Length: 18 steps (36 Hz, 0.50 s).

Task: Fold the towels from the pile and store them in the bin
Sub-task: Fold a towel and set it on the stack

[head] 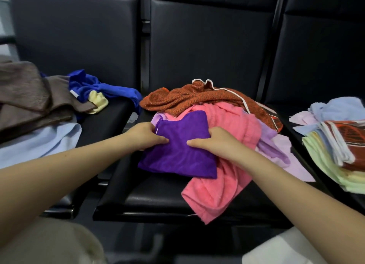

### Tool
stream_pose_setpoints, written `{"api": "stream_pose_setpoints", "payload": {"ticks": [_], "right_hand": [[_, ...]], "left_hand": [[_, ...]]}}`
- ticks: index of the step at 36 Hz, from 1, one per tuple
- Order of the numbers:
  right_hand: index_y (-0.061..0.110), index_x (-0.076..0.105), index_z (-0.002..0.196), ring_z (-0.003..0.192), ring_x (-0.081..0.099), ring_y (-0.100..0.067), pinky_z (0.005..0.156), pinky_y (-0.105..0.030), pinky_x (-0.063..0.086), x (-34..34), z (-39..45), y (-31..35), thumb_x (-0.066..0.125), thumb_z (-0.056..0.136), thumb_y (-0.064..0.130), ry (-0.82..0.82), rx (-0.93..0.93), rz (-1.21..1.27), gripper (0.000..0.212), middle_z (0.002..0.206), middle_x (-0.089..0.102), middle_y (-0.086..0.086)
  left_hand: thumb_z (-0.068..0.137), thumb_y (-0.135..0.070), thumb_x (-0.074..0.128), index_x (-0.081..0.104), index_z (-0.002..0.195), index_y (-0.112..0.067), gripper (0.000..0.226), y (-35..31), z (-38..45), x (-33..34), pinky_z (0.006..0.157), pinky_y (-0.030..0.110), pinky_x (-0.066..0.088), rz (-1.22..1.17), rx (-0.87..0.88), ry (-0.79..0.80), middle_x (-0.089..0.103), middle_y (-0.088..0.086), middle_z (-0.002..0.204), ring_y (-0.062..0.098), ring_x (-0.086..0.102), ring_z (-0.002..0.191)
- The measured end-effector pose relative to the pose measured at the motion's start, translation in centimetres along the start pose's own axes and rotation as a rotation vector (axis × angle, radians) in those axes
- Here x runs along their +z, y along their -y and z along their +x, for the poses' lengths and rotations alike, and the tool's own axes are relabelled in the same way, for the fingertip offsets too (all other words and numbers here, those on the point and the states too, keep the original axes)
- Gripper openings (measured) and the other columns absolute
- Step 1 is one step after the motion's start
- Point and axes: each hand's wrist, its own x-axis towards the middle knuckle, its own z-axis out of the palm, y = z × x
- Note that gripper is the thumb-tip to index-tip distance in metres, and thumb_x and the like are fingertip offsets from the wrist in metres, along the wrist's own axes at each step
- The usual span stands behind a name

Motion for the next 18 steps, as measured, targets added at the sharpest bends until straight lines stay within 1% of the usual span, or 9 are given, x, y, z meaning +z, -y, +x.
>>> {"api": "stream_pose_setpoints", "payload": {"ticks": [2, 4, 6, 8, 10, 13, 16, 17, 18], "right_hand": [[0.014, 0.071, 0.09, 0.082, 0.068, -0.017, 0.072, -0.027, 0.054, -0.2, -0.7, 0.4, 0.076, 0.083, 0.03, 0.018, 0.011, 0.276, 0.017, 0.089, 0.073, -0.001], [0.013, 0.072, 0.089, 0.073, 0.07, -0.014, 0.061, -0.019, 0.054, -0.8, -1.5, 0.9, 0.073, 0.084, 0.016, 0.035, 0.01, 0.548, 0.006, 0.081, 0.075, 0.0], [0.012, 0.071, 0.086, 0.066, 0.07, -0.013, 0.057, -0.018, 0.054, -1.8, -2.3, 1.4, 0.07, 0.084, 0.01, 0.009, 0.017, 0.77, 0.003, 0.075, 0.074, -0.001], [0.013, 0.07, 0.086, 0.069, 0.069, -0.015, 0.063, -0.022, 0.055, -3.1, -2.9, 1.7, 0.068, 0.084, 0.009, -0.021, 0.014, 0.917, 0.005, 0.078, 0.074, -0.003], [0.013, 0.07, 0.086, 0.072, 0.069, -0.017, 0.07, -0.025, 0.055, -4.5, -3.9, 1.7, 0.066, 0.084, 0.009, -0.04, 0.006, 1.011, 0.006, 0.082, 0.074, -0.004], [0.011, 0.069, 0.083, 0.066, 0.07, -0.015, 0.066, -0.023, 0.057, -6.6, -5.4, 1.5, 0.062, 0.085, 0.006, -0.059, -0.031, 1.101, 0.009, 0.076, 0.074, -0.003], [0.007, 0.07, 0.092, 0.078, 0.07, -0.021, 0.08, -0.032, 0.057, -8.6, -6.6, 0.6, 0.063, 0.083, 0.007, -0.099, -0.016, 1.114, 0.012, 0.088, 0.074, -0.009], [0.005, 0.07, 0.095, 0.079, 0.07, -0.022, 0.077, -0.031, 0.057, -9.0, -6.7, 0.4, 0.064, 0.082, 0.007, -0.111, 0.0, 1.124, 0.015, 0.091, 0.074, -0.01], [0.005, 0.069, 0.095, 0.077, 0.07, -0.022, 0.073, -0.03, 0.058, -9.6, -7.0, 0.0, 0.064, 0.081, 0.007, -0.131, 0.018, 1.135, 0.015, 0.09, 0.074, -0.011]], "left_hand": [[0.086, -0.033, 0.07, 0.059, 0.087, -0.012, 0.024, -0.5, -0.1, -0.1, 0.052, 0.023, 0.047, -0.073, -0.002, 0.018, 0.06, 0.007, 0.087, 0.016, 0.056, 0.063], [0.088, -0.026, 0.065, 0.057, 0.077, -0.013, 0.019, -1.4, -0.6, -0.7, 0.051, 0.023, 0.048, -0.177, 0.045, -0.027, 0.061, 0.007, 0.079, 0.019, 0.059, 0.064], [0.089, -0.026, 0.06, 0.058, 0.08, -0.014, 0.015, -2.7, -1.4, -1.6, 0.063, 0.027, 0.048, -0.193, 0.123, -0.137, 0.062, 0.003, 0.082, 0.021, 0.062, 0.078], [0.09, -0.026, 0.055, 0.06, 0.092, -0.013, 0.015, -4.1, -2.3, -2.0, 0.076, 0.031, 0.045, -0.212, 0.191, -0.227, 0.062, 0.0, 0.088, 0.019, 0.059, 0.088], [0.092, -0.024, 0.052, 0.059, 0.091, -0.014, 0.012, -5.5, -3.1, -1.9, 0.075, 0.032, 0.045, -0.308, 0.222, -0.248, 0.059, -0.003, 0.083, 0.016, 0.056, 0.082], [0.093, -0.019, 0.05, 0.054, 0.08, -0.016, 0.014, -7.3, -3.8, -0.5, 0.068, 0.03, 0.043, -0.592, 0.194, -0.181, 0.054, -0.002, 0.077, 0.015, 0.052, 0.071], [0.093, -0.017, 0.05, 0.057, 0.081, -0.018, 0.014, -10.1, -4.5, 1.4, 0.08, 0.032, 0.045, -0.953, 0.151, -0.023, 0.061, 0.005, 0.087, 0.021, 0.057, 0.08], [0.094, -0.018, 0.051, 0.059, 0.084, -0.018, 0.013, -10.8, -4.8, 1.7, 0.083, 0.032, 0.047, -1.041, 0.141, 0.013, 0.065, 0.005, 0.09, 0.022, 0.06, 0.084], [0.094, -0.019, 0.052, 0.06, 0.085, -0.019, 0.013, -12.0, -5.1, 2.3, 0.08, 0.028, 0.048, -1.096, 0.156, 0.039, 0.067, 0.002, 0.087, 0.02, 0.062, 0.083]]}}
